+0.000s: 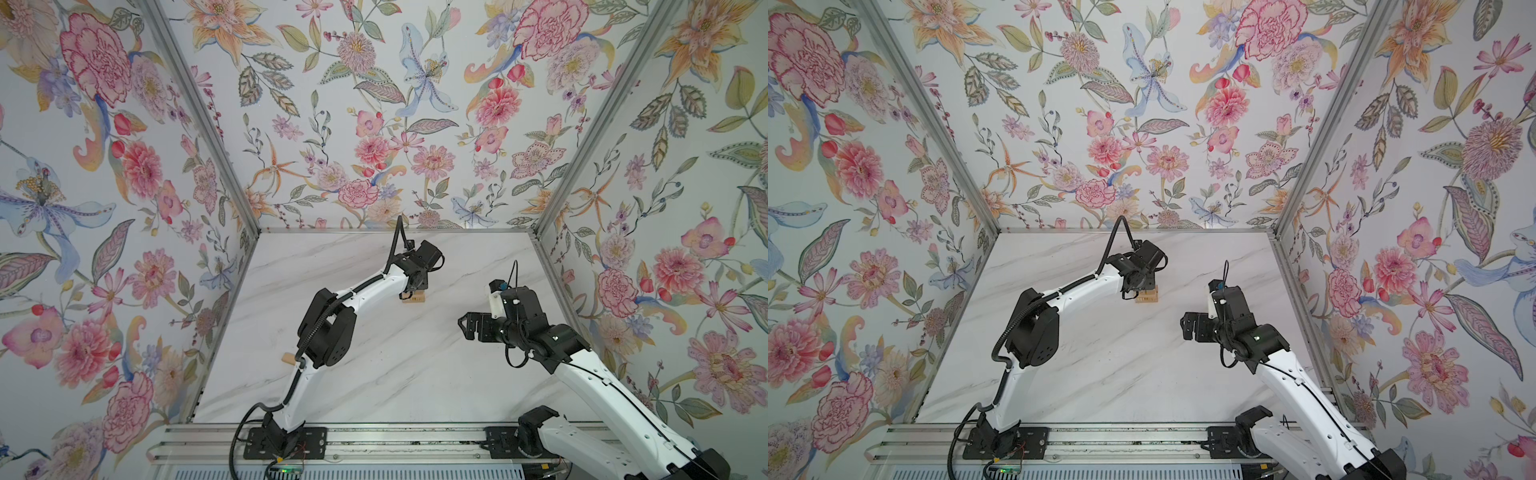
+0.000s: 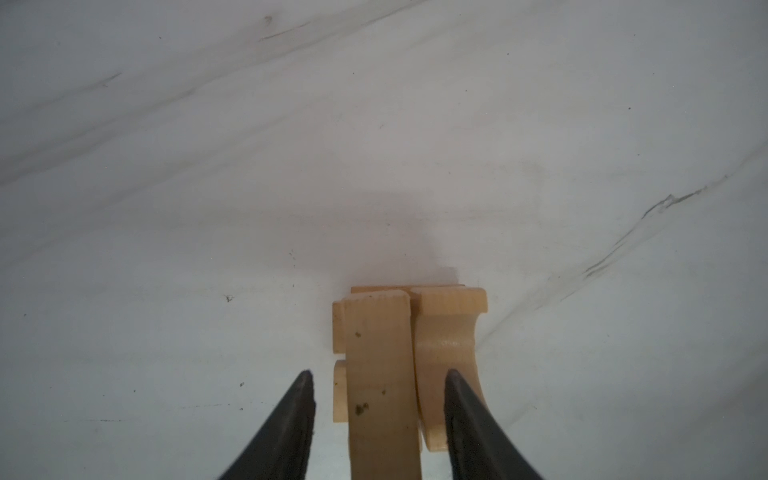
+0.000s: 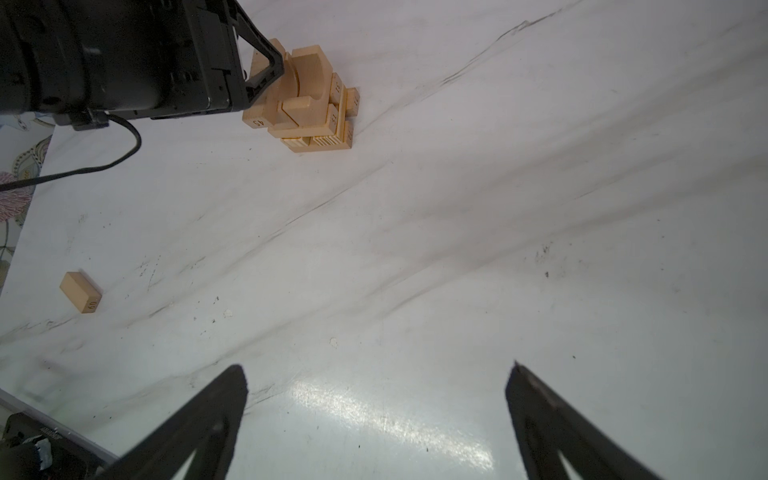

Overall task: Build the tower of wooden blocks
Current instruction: 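Open the left gripper and draw it back from the stack, then lower the left gripper onto another rectangular block near the robot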

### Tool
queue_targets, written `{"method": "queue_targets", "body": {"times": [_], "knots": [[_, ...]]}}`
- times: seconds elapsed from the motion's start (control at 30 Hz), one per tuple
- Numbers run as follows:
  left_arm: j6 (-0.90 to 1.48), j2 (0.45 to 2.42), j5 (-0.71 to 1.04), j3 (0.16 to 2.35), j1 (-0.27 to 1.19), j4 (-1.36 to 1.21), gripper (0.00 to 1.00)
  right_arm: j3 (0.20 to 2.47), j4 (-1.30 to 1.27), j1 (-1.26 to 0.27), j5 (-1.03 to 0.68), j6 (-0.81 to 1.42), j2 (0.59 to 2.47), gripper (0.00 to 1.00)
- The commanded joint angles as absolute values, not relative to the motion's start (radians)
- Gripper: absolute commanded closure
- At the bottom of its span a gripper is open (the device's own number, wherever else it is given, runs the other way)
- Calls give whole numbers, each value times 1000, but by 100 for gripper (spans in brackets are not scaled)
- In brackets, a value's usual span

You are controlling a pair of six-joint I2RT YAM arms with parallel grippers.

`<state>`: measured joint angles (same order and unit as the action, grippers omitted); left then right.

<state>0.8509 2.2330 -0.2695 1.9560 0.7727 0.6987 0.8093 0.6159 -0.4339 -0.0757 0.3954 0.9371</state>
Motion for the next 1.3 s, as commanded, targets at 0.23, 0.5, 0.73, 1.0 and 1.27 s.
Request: {"method": "queue_targets", "body": {"times": [0.23, 0.5, 0.73, 1.0, 1.27], "knots": [[854, 1939, -366, 1753, 793, 678, 26, 808, 618, -425, -96, 371, 926, 1], [1017, 1502, -450, 1221, 794, 591, 21, 831, 575, -454, -126, 393, 975, 1], [1274, 1136, -548, 854, 793, 708, 19, 853, 514, -541, -100, 414, 1059, 1], [1579, 934, -605, 618, 782, 838, 17, 881, 461, -616, -94, 416, 1150, 1], [1506, 932, -507, 492, 598, 733, 17, 873, 459, -611, -92, 395, 1146, 1]]}}
